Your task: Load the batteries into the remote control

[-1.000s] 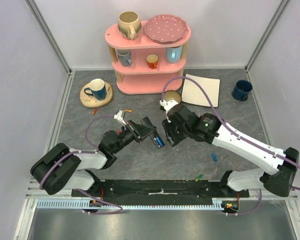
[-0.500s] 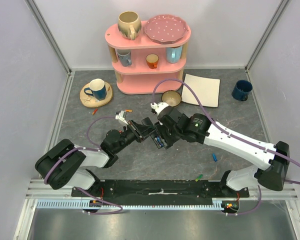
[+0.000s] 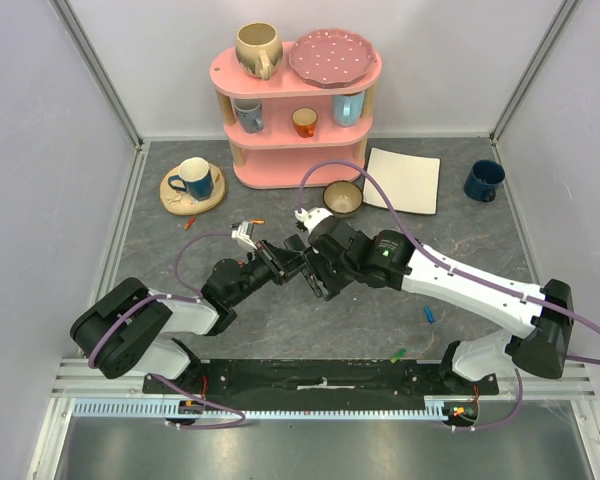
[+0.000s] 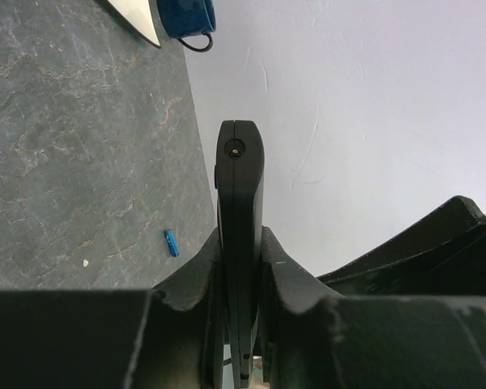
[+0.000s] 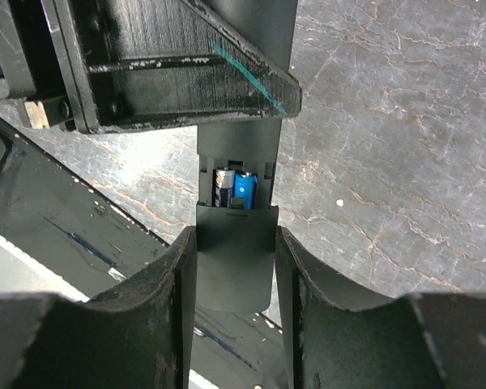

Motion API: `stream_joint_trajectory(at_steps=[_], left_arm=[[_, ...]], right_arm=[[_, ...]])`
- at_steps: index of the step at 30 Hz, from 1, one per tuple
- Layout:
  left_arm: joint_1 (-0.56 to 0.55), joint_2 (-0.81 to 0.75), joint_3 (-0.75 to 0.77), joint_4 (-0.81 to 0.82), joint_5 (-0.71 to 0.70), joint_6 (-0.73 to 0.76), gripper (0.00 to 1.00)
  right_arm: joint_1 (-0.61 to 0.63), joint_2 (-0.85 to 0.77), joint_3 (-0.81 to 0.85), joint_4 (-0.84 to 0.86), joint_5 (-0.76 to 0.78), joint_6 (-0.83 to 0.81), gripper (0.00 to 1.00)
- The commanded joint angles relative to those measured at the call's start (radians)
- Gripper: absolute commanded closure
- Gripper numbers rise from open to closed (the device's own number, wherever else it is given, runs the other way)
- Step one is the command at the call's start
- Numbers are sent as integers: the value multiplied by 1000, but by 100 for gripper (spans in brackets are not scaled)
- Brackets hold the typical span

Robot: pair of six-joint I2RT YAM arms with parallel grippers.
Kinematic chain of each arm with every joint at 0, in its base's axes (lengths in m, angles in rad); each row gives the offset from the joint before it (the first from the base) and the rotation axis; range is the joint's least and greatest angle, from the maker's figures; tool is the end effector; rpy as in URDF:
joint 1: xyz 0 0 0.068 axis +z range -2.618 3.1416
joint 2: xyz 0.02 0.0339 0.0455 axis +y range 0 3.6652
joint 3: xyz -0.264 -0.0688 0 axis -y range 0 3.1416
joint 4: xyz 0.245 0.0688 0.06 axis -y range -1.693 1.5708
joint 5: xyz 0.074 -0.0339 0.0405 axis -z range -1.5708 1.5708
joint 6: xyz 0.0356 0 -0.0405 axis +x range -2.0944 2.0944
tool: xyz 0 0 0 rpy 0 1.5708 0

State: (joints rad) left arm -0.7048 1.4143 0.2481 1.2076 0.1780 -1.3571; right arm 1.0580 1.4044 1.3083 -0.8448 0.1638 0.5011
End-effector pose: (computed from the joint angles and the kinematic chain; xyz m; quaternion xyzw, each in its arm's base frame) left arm 0.1783 -0.1599 0.1772 -0.1602 0.6738 -0.6482 0.3166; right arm 0.1474 0.2500 0.3219 -0.2361 0.9181 0.1617 0.2743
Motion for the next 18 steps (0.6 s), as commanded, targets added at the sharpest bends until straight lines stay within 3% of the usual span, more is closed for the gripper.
stream_joint_trajectory(at_steps=[1,18], left_arm=[[-9,6,30,67,5,-28,98],[-15,8,30,75,11,-39,98]], right_arm=[[5,11,8,58,26,13,88],[5,21,-32,87,45,20,89]])
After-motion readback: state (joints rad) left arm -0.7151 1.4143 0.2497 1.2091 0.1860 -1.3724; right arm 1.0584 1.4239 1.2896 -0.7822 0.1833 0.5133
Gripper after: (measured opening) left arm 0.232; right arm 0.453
